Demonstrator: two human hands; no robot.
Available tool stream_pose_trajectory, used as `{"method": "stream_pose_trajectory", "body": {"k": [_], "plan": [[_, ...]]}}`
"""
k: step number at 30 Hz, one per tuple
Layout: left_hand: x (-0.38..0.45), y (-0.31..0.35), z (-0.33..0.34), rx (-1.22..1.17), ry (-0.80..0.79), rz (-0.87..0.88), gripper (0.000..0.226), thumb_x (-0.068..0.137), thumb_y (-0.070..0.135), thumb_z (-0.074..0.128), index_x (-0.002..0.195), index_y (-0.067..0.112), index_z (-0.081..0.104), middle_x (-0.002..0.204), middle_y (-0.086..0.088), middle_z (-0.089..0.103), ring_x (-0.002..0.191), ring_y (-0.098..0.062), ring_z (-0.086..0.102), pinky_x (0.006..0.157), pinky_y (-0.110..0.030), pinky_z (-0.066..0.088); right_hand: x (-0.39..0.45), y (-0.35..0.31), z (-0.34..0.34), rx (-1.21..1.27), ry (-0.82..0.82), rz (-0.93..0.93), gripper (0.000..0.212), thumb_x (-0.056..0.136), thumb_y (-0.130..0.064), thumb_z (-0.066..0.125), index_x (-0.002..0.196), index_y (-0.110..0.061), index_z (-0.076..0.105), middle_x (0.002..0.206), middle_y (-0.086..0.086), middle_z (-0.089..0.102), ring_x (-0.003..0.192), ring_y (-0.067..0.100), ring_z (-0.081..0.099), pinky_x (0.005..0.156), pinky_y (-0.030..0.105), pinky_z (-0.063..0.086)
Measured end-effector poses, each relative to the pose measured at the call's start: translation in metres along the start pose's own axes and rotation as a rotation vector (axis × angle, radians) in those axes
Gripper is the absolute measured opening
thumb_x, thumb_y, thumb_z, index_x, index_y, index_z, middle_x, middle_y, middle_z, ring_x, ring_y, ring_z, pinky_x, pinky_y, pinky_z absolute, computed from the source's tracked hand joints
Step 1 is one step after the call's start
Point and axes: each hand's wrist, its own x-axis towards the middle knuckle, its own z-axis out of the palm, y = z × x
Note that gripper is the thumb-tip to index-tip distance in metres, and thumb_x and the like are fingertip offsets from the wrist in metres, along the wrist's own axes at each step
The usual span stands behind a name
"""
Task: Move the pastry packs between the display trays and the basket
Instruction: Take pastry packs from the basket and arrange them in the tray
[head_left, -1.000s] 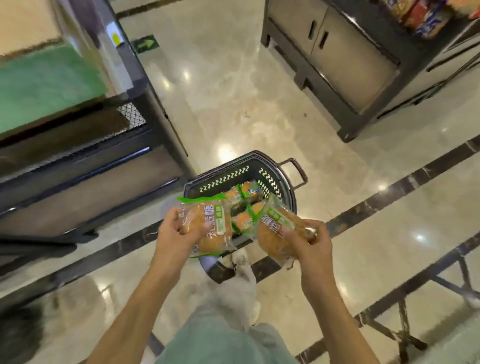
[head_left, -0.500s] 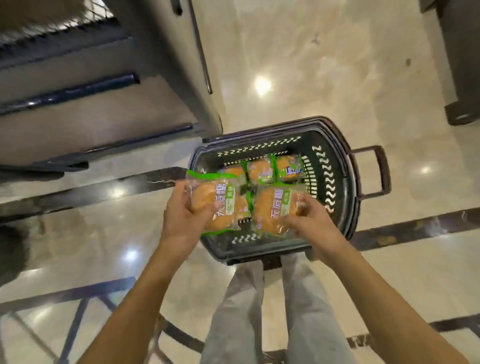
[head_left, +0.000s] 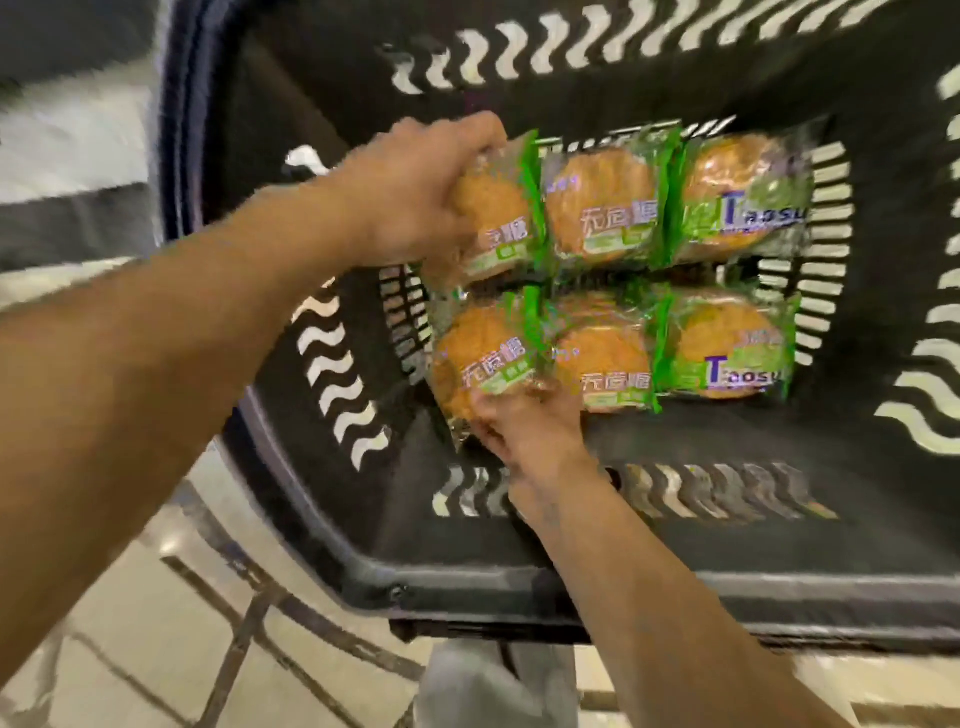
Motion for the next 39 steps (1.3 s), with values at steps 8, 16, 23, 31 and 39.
{"method": "stream_pose_trajectory", "body": {"k": [8,16,23,31,39], "plan": [[0.042,-0.019,0.014,0.045,0.032,-0.036,0.066,0.086,0.033,0.076,0.141,0.038,0.041,0.137,-0.009,0.054,0.127,-0.034,0.05,0.105,-0.046,0.043,0.02,0.017,-0.003,-0.012,0.174,0.061,0.038,0.074,-0.003,0.083,0.088,-0.026,0.056,0.104,0.005,0.072,0.106,0.028,0.068,0.1,0.048,0.053],[0.03,-0.027,0.039,0.164,0.069,0.014,0.1,0.083,0.044,0.078,0.159,0.019,0.018,0.151,-0.012,0.038,0.139,-0.034,0.034,0.116,-0.046,0.027,-0.001,-0.022,-0.042,-0.874,0.167,-0.159,0.024,0.071,-0.039,0.071,0.082,-0.019,0.066,0.09,0.007,0.073,0.091,0.033,0.068,0.087,0.049,0.056],[0.027,-0.034,0.055,0.238,0.08,0.044,0.115,0.07,0.05,0.085,0.157,0.02,0.017,0.145,-0.012,0.041,0.131,-0.035,0.042,0.113,-0.047,0.028,0.032,-0.059,-0.04,-1.98,-0.173,-1.128,0.06,0.078,-0.019,0.076,0.134,-0.012,0.055,0.133,0.016,0.053,0.119,0.038,0.049,0.098,0.049,0.048],[0.03,-0.038,0.056,0.249,0.07,0.043,0.109,0.075,0.047,0.084,0.157,0.027,0.015,0.15,-0.009,0.039,0.137,-0.033,0.038,0.116,-0.048,0.024,0.062,-0.063,-0.027,-2.185,-0.236,-1.183,0.074,0.081,-0.043,0.073,0.141,-0.01,0.045,0.141,0.014,0.051,0.139,0.035,0.037,0.113,0.05,0.031],[0.03,-0.036,0.059,0.245,0.082,0.059,0.11,0.074,0.046,0.085,0.157,0.028,0.016,0.149,-0.007,0.041,0.138,-0.031,0.038,0.119,-0.048,0.021,0.057,-0.034,-0.042,-2.099,-0.014,-1.134,0.077,0.083,-0.049,0.074,0.144,-0.012,0.046,0.133,0.014,0.054,0.125,0.037,0.048,0.109,0.051,0.035]]}}
